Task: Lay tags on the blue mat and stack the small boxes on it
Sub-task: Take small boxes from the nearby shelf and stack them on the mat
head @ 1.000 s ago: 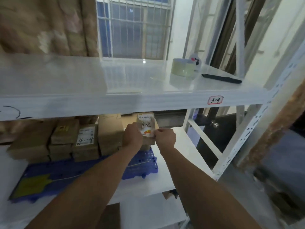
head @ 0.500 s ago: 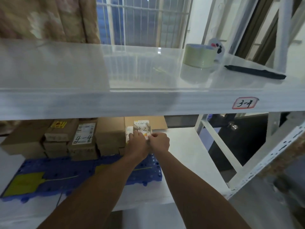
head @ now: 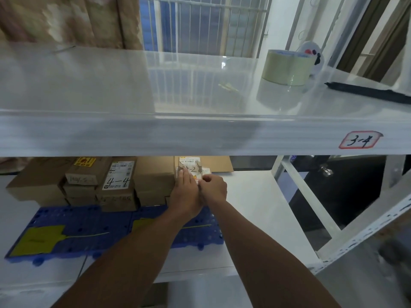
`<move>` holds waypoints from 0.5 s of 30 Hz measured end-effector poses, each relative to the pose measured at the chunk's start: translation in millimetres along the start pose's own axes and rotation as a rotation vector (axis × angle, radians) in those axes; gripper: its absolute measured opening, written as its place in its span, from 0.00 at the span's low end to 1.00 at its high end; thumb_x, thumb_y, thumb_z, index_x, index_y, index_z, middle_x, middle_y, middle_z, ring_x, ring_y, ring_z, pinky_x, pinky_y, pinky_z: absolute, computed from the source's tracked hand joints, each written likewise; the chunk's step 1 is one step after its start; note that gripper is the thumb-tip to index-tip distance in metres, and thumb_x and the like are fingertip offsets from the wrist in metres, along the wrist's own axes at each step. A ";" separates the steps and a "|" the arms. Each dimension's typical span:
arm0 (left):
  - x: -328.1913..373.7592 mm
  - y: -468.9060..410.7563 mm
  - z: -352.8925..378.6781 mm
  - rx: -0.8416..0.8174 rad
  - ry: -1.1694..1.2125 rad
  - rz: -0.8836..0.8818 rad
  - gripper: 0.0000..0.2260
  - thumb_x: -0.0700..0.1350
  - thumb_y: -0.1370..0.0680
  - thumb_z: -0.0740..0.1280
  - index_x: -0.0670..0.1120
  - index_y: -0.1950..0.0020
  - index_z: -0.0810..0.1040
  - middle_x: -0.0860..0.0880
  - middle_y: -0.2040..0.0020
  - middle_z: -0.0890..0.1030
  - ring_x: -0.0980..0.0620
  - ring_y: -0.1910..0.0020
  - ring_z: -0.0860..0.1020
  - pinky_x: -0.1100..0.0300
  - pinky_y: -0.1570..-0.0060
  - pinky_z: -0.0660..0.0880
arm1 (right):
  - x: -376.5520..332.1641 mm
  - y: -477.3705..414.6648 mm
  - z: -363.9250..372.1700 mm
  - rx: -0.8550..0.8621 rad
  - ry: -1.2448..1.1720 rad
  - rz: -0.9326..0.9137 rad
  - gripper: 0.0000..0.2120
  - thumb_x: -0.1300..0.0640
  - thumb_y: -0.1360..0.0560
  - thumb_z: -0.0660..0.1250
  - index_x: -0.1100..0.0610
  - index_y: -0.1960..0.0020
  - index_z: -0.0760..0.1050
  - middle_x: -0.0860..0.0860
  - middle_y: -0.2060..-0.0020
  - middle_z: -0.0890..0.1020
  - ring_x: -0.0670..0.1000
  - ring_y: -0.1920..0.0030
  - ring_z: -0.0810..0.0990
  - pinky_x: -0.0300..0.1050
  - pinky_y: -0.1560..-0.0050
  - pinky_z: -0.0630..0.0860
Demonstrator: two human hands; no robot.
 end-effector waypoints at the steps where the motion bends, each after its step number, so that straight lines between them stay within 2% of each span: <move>1: 0.1 0.2 0.8 0.016 -0.023 0.009 0.32 0.51 0.16 0.52 0.34 0.20 0.44 0.35 0.19 0.46 0.39 0.19 0.42 0.47 0.20 0.45 | 0.4 0.4 1.0 -0.006 -0.003 -0.002 0.09 0.57 0.22 0.66 0.57 0.48 0.84 0.53 0.48 0.86 0.51 0.52 0.81 0.41 0.54 0.73; 4: 0.7 1.6 4.5 0.019 -0.021 0.031 0.31 0.50 0.16 0.51 0.36 0.19 0.44 0.37 0.18 0.45 0.41 0.19 0.43 0.48 0.20 0.45 | 1.3 2.1 1.4 -0.020 -0.019 -0.005 0.11 0.56 0.21 0.65 0.58 0.45 0.84 0.53 0.47 0.86 0.53 0.51 0.80 0.42 0.52 0.72; 10: 0.7 2.7 -5.3 0.005 -0.059 0.036 0.31 0.51 0.16 0.51 0.36 0.19 0.46 0.38 0.18 0.48 0.42 0.18 0.45 0.49 0.20 0.43 | -1.4 -1.1 8.2 -0.089 -0.058 -0.014 0.13 0.55 0.20 0.65 0.54 0.40 0.82 0.51 0.42 0.84 0.53 0.44 0.81 0.47 0.41 0.78; 15: 5.1 -0.6 -2.9 -0.007 -0.059 0.062 0.30 0.51 0.15 0.50 0.37 0.19 0.49 0.37 0.18 0.51 0.41 0.19 0.47 0.49 0.20 0.45 | 1.5 -0.7 2.6 -0.093 -0.021 -0.008 0.15 0.57 0.20 0.63 0.56 0.36 0.80 0.53 0.39 0.83 0.54 0.40 0.80 0.48 0.38 0.76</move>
Point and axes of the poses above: each hand's wrist, its own y-axis away from the middle knuckle, its own z-axis out of the palm, x = y × z, the point moved 5 cm from there along -y, towards the middle knuckle
